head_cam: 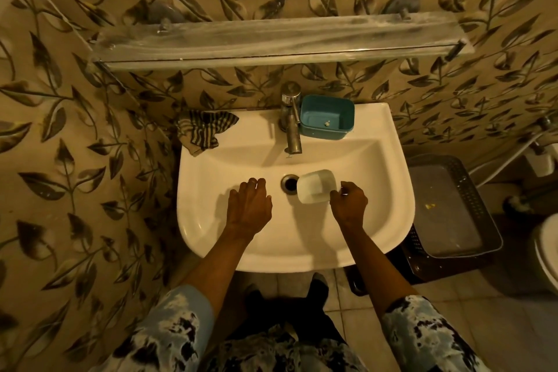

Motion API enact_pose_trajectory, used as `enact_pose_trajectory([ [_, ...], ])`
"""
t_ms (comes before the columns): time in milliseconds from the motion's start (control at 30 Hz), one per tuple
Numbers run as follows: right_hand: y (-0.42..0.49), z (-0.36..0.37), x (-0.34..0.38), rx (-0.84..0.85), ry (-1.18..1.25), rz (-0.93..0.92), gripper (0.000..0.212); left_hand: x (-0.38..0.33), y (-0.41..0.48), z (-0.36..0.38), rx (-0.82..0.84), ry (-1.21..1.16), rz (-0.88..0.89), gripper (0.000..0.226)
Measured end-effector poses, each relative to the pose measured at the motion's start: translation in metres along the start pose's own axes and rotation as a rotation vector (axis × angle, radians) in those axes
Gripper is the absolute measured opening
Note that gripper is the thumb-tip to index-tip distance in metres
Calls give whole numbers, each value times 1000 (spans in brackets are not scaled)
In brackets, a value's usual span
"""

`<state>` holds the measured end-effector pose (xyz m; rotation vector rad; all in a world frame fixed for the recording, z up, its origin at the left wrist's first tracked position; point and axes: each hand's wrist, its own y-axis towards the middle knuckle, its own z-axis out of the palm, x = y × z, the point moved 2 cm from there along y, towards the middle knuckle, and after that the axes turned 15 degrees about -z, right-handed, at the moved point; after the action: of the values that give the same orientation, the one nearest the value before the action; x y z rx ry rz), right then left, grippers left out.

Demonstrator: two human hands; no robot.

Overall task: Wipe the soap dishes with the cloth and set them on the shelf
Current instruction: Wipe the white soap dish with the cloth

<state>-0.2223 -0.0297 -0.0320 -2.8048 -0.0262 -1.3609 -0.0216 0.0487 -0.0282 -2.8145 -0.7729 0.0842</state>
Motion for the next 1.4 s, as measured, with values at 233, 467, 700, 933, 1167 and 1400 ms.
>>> enact_pose_trajectory([
  [233, 5, -3, 4, 23, -45, -93, 16, 6, 2, 1, 14, 35, -35, 43],
  [467, 6, 1, 5, 12, -3, -127, 26, 8, 3, -1, 27, 24, -68, 41],
  [700, 3, -5, 16, -14, 48, -231, 32, 6, 2, 0, 16, 21, -62, 41],
  [933, -12, -21, 35, -124, 120, -398, 41, 4, 2, -2, 2, 4, -59, 41],
  [1167, -21, -27, 26, -167, 139, -347, 40, 1, 3, 1, 11, 4, -63, 41],
  [1400, -17, -32, 29, -244, 145, -311, 37, -5, 5, 0, 15, -9, -58, 42],
])
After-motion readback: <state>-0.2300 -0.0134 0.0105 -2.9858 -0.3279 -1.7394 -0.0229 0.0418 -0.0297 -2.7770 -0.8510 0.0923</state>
